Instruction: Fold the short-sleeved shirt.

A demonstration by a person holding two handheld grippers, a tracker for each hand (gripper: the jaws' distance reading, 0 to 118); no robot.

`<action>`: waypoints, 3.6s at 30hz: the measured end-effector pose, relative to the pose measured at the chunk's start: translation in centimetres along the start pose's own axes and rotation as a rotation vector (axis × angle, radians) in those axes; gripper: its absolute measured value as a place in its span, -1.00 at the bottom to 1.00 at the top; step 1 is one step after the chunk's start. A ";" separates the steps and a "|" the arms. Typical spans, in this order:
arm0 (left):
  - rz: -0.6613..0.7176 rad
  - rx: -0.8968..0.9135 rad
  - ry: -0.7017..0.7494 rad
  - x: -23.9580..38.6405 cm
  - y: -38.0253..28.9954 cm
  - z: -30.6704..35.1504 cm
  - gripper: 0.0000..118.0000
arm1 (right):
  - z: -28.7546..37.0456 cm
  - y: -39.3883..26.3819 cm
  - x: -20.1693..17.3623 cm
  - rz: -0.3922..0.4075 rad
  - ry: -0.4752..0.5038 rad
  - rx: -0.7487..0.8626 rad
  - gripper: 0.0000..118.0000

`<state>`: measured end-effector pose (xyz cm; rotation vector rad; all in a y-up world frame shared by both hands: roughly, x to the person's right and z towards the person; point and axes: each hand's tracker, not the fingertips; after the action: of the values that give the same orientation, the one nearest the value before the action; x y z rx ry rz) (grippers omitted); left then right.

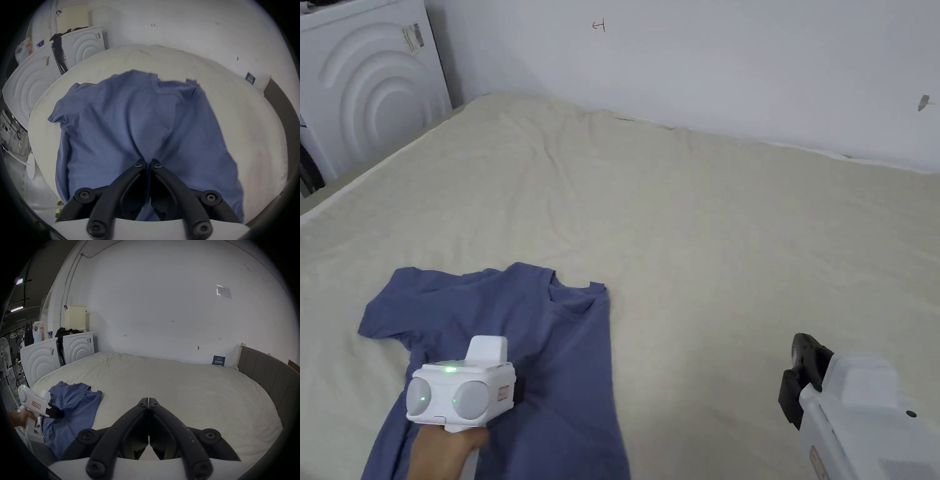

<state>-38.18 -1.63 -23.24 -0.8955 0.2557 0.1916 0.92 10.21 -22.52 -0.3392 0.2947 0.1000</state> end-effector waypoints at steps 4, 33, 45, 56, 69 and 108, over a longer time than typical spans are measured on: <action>0.041 0.099 -0.063 0.5 1.2 4.9 -0.91 | 1.1 0.3 1.1 -0.016 -0.010 0.015 -0.99; -0.407 0.412 -0.637 33.0 11.5 21.0 -0.91 | 13.7 0.6 15.0 -0.083 -0.305 0.185 -0.99; -0.470 -0.025 -0.626 34.9 -0.9 7.9 -0.91 | 13.6 -1.3 16.8 -0.114 -0.350 0.134 -0.99; -0.494 -0.164 -0.478 34.5 -6.3 1.7 -0.90 | 12.2 -2.2 15.3 -0.121 -0.307 0.092 -0.99; -0.307 0.244 -0.513 29.3 -1.1 13.5 0.95 | 14.4 0.2 14.7 -0.096 -0.320 0.152 -0.99; -0.044 0.203 -0.281 17.0 -2.5 12.9 -1.00 | 14.5 1.4 12.9 -0.073 -0.291 0.201 -0.99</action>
<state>-19.50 8.04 -18.75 -0.6628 -0.0064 0.2430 16.93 17.10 -13.74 -0.1326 0.0029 0.0463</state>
